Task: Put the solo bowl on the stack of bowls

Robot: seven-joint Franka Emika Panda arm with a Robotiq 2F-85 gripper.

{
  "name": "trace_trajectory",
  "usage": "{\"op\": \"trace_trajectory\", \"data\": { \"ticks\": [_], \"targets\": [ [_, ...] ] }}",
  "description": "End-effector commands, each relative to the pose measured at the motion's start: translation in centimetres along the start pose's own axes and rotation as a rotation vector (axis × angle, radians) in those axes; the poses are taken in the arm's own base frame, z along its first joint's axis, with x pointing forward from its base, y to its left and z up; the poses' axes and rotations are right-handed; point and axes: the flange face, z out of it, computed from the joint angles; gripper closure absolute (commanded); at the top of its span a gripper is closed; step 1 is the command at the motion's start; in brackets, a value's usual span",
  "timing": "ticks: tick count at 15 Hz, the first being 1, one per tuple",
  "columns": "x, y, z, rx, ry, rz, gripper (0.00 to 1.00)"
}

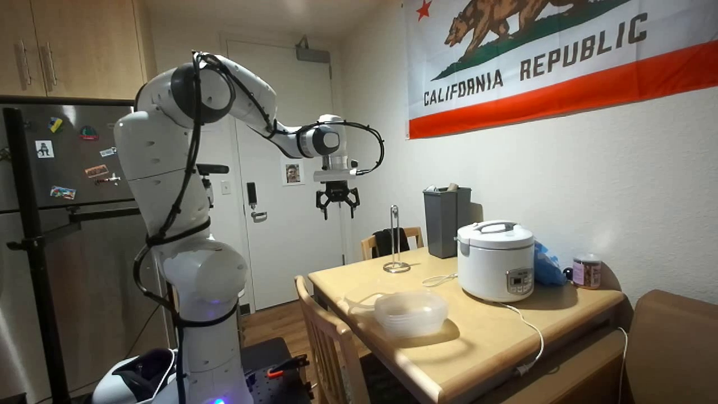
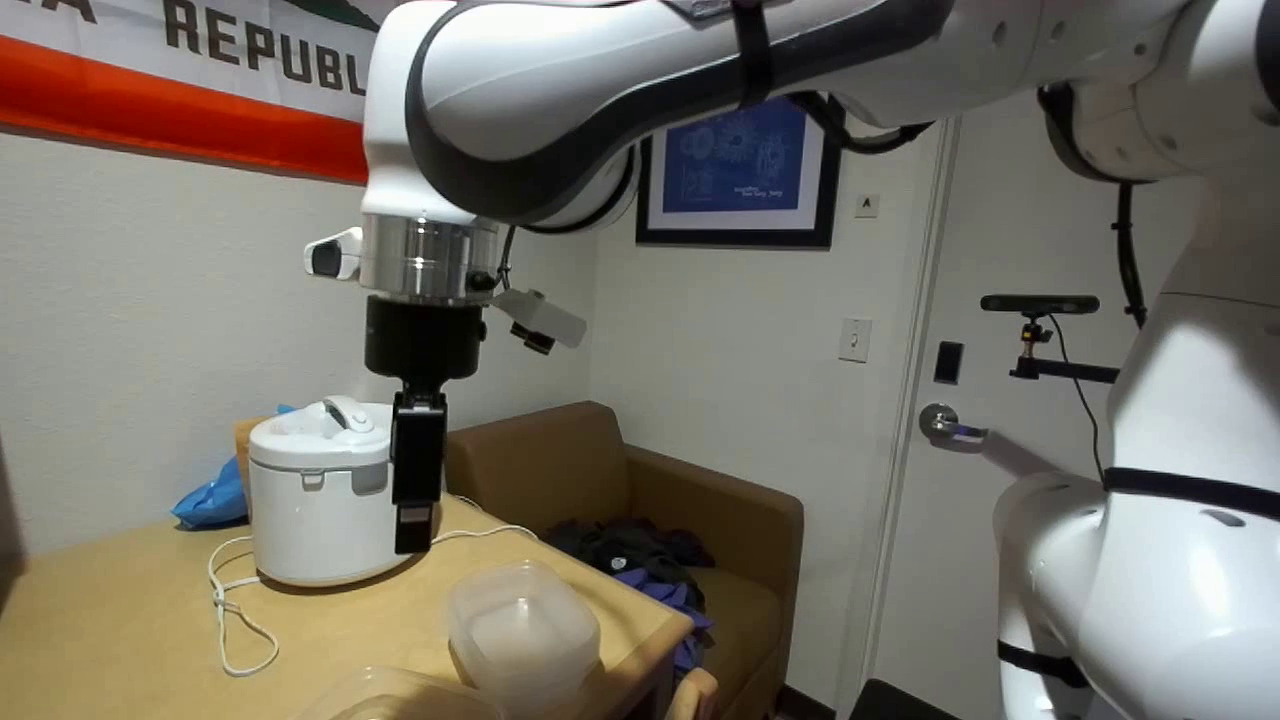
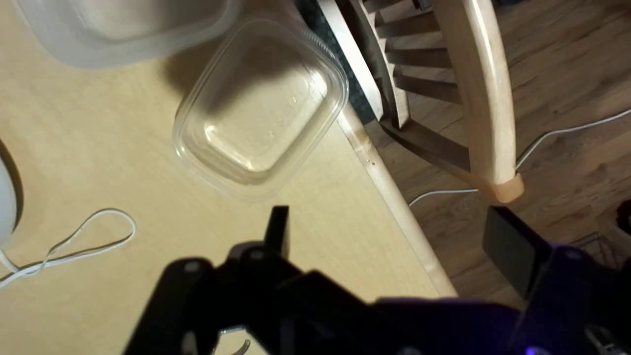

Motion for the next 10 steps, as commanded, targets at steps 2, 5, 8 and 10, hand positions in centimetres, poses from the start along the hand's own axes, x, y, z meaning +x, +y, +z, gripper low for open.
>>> {"op": "trace_trajectory", "data": {
  "ticks": [2, 5, 8, 10],
  "targets": [
    [0.0, 1.5, 2.2, -0.056, -0.188, 0.073, 0.0],
    [-0.2, 1.9, 3.6, -0.086, -0.269, 0.15, 0.0],
    [0.1, 1.7, 4.3, -0.094, -0.302, 0.186, 0.0],
    [-0.1, 1.5, 4.7, -0.081, -0.272, 0.154, 0.0]
  ]
}}
